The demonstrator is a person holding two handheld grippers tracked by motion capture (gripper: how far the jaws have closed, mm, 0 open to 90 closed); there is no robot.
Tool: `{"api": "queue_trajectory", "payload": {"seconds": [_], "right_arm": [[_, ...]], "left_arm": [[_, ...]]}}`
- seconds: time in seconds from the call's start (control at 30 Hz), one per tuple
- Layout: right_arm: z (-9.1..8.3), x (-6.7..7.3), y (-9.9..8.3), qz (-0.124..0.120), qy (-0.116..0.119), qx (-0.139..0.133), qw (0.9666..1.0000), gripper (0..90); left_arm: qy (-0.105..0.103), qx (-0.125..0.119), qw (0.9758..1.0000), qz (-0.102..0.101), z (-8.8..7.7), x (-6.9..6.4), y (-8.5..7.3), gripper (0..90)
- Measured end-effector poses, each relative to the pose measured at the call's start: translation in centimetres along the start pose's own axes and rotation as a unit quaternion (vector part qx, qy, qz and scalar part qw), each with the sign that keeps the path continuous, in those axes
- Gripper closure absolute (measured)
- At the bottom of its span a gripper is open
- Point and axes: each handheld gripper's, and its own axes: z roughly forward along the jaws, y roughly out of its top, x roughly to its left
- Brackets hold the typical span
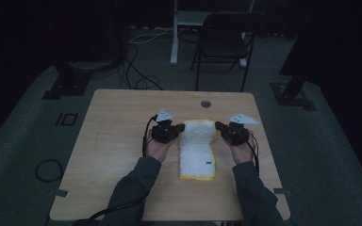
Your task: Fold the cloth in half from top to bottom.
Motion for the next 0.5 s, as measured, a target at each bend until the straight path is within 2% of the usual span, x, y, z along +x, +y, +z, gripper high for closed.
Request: {"api": "queue_trajectory", "payload": {"seconds": [0.37, 0.5], "right_arm": [[-1.1, 0.7, -0.8, 0.004, 0.008, -0.005, 0.9999, 88.2], [-1.4, 0.9, -1.2, 0.008, 0.011, -0.007, 0.9999, 88.2]], "left_arm": [[-0.007, -0.006, 0.9999, -0.007, -0.8, -0.3, -0.9, 88.4], [-0.010, -0.007, 0.9999, -0.002, -1.1, -0.7, -1.2, 88.4]]}}
